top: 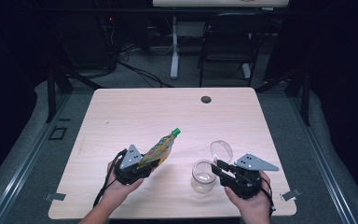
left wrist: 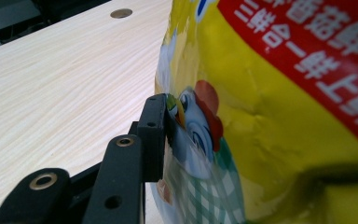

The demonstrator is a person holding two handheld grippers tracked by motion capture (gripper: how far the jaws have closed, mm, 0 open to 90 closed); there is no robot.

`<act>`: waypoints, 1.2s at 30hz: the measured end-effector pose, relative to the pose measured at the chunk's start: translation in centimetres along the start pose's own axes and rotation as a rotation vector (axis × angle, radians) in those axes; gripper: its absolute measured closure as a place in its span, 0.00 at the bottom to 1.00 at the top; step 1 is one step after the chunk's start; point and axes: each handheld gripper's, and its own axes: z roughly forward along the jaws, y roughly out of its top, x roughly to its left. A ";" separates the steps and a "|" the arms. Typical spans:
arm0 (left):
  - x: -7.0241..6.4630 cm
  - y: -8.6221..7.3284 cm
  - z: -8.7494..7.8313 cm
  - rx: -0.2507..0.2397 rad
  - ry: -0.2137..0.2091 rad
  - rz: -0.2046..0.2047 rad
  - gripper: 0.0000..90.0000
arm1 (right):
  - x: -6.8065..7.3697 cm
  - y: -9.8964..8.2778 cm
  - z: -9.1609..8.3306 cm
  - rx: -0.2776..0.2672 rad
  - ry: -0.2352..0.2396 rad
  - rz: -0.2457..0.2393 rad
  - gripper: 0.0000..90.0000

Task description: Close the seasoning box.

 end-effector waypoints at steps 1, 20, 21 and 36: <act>-0.1 -0.1 0.0 0.005 0.005 0.004 0.71 | 0.1 -0.2 0.2 -0.002 0.008 -0.004 0.78; -2.1 -1.0 0.3 0.076 0.128 0.213 0.71 | 1.4 -2.3 1.5 -0.012 0.006 -0.080 0.77; -2.2 -1.0 0.3 0.079 0.123 0.214 0.71 | 1.4 -2.3 1.5 -0.010 0.006 -0.082 0.77; -3.1 -1.4 0.8 0.123 0.186 0.337 0.71 | 1.5 -2.7 1.8 -0.011 0.018 -0.082 0.77</act>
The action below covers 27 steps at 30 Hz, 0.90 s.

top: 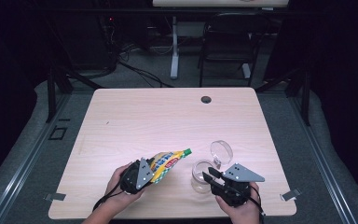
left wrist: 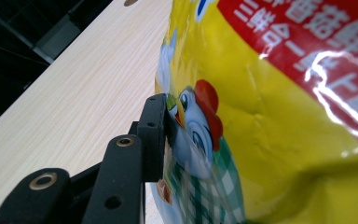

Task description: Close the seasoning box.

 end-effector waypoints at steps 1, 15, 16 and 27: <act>-0.1 0.0 0.0 0.003 0.000 0.010 0.71 | 0.0 0.0 0.0 -0.004 -0.001 0.002 0.77; -0.5 0.2 0.0 0.007 0.033 0.053 0.71 | -0.1 -0.2 0.1 -0.005 0.000 0.004 0.78; -0.5 0.2 0.0 0.009 0.037 0.058 0.71 | -0.1 -0.2 0.1 -0.007 -0.001 0.001 0.77; -1.2 0.5 0.0 0.011 0.064 0.130 0.71 | 0.1 -0.2 0.1 -0.017 0.012 -0.006 0.77</act>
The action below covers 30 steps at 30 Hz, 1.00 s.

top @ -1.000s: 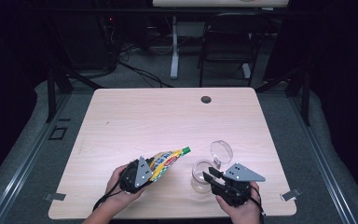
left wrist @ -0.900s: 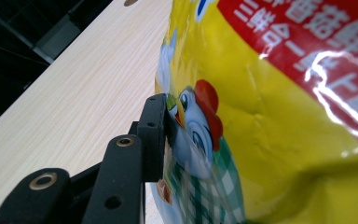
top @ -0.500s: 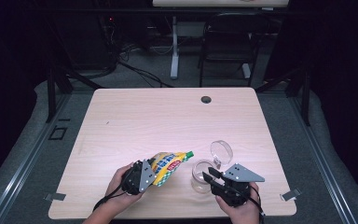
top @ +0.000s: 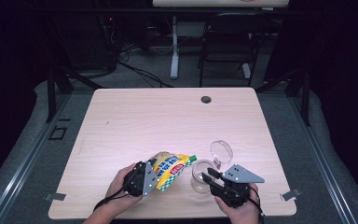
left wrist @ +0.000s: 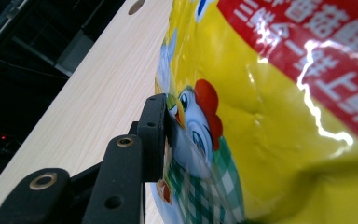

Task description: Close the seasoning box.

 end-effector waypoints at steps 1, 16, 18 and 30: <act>-0.1 0.0 0.0 -0.001 0.006 0.004 0.71 | 0.0 0.0 0.0 0.003 0.000 -0.003 0.77; -0.3 0.2 0.0 0.011 0.063 0.079 0.71 | 0.0 -0.3 -0.2 0.000 -0.011 0.000 0.77; -0.5 0.2 0.1 0.013 0.072 0.091 0.71 | 0.0 -0.3 -0.2 -0.001 -0.010 0.002 0.77; -0.9 0.4 0.1 0.012 0.098 0.137 0.71 | 0.3 -0.3 -0.1 -0.004 0.003 -0.009 0.77</act>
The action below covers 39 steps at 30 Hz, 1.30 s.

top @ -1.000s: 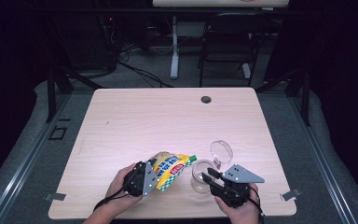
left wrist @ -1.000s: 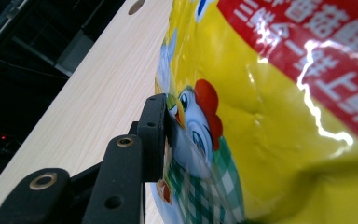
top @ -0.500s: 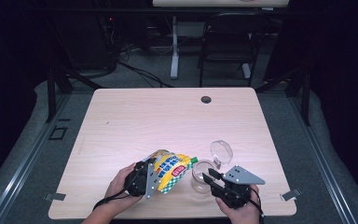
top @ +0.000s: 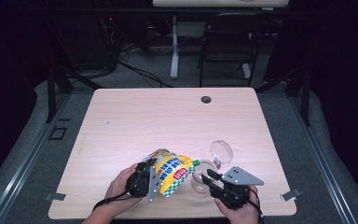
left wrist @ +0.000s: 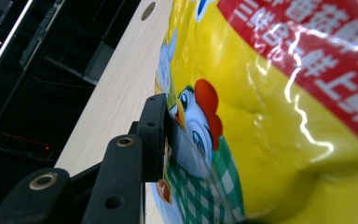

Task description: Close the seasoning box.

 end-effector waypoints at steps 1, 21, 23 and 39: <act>0.0 0.0 0.0 0.000 0.003 0.002 0.71 | 0.0 0.0 0.0 0.000 0.002 -0.002 0.77; -0.8 0.1 0.3 0.015 0.058 0.087 0.71 | 0.6 -0.1 0.3 0.009 0.025 -0.021 0.77; -0.9 0.2 0.3 0.017 0.062 0.092 0.71 | 0.6 -0.1 0.3 0.010 0.029 -0.022 0.77; -1.4 0.4 0.2 0.030 0.115 0.171 0.71 | 0.5 -0.3 0.3 0.016 0.039 -0.012 0.77</act>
